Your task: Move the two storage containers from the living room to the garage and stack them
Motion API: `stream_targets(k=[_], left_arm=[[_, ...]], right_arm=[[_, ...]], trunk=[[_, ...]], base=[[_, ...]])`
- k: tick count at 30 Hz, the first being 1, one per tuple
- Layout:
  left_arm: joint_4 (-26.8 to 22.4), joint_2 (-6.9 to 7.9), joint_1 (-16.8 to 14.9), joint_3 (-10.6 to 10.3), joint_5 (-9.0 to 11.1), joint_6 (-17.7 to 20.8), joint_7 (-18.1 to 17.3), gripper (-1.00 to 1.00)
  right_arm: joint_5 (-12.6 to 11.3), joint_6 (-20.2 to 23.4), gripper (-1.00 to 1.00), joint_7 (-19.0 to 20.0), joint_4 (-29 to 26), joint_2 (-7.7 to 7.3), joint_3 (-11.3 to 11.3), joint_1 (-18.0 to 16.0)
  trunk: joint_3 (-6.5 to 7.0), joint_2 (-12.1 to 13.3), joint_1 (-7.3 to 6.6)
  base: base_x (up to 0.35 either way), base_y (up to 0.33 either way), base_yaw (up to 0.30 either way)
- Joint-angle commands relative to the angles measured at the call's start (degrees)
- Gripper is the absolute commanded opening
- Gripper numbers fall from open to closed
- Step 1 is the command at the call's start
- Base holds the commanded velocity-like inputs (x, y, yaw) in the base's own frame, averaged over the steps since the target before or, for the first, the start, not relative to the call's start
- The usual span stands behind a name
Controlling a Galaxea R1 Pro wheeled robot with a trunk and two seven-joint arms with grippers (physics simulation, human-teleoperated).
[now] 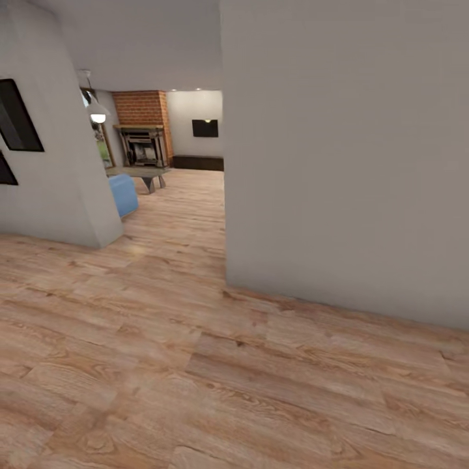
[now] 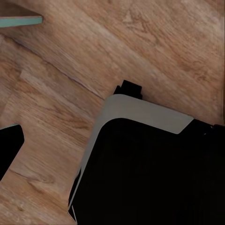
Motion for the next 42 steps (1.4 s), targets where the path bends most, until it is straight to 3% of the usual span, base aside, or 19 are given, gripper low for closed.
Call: stream_targets(k=[1, 42], left_arm=[[0.1, 0.00, -0.1, 0.2, 0.1, 0.1, 0.1, 1.00], [0.1, 0.09, -0.1, 0.2, 0.1, 0.1, 0.1, 1.00]], right_arm=[[0.0, -0.4, 1.00, 0.0, 0.2, 0.01, 0.4, -0.1], [0.0, -0.4, 1.00, 0.0, 0.3, 0.10, 0.4, -0.1]], trunk=[[-0.13, 0.0, 0.04], [-2.21, 0.0, 0.04]], base=[[0.339, 0.000, 0.194], [0.339, 0.000, 0.229]])
